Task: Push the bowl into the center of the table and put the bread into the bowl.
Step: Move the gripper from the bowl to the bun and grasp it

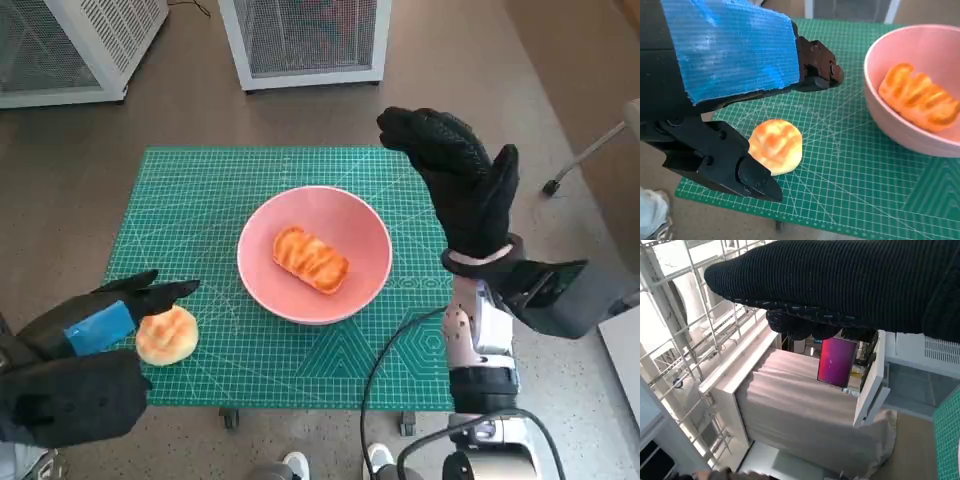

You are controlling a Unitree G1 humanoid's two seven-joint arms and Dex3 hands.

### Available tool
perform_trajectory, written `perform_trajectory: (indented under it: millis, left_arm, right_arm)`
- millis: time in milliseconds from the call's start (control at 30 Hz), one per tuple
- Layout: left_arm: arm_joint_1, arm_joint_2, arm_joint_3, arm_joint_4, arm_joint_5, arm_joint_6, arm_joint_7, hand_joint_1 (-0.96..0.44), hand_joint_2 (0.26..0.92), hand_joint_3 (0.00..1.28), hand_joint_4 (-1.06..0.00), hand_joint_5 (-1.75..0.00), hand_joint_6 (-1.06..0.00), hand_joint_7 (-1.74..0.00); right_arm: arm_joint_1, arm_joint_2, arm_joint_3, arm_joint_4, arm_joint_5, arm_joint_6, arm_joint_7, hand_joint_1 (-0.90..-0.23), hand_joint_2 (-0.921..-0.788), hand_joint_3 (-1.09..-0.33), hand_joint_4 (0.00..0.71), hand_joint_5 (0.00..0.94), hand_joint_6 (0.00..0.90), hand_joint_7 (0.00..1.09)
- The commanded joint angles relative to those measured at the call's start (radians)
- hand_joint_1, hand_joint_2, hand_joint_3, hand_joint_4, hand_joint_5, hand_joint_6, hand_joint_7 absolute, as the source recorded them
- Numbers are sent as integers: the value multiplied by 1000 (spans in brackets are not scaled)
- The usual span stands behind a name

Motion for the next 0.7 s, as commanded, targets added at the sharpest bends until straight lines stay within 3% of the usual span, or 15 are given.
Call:
perform_trajectory:
  millis: [33,700]
  left_arm:
    - [-18,0,-60,35,39,5,29,10,706,3,-45,-9,-224,0]
    - [-103,-57,-261,280,186,-37,148,1,726,11,-118,-13,-279,-17]
  right_arm:
    - [17,-12,-4,1,12,18,8,-690,-921,-752,210,0,272,120]
    - [27,-10,0,-7,6,24,6,-696,-921,-748,210,0,270,123]
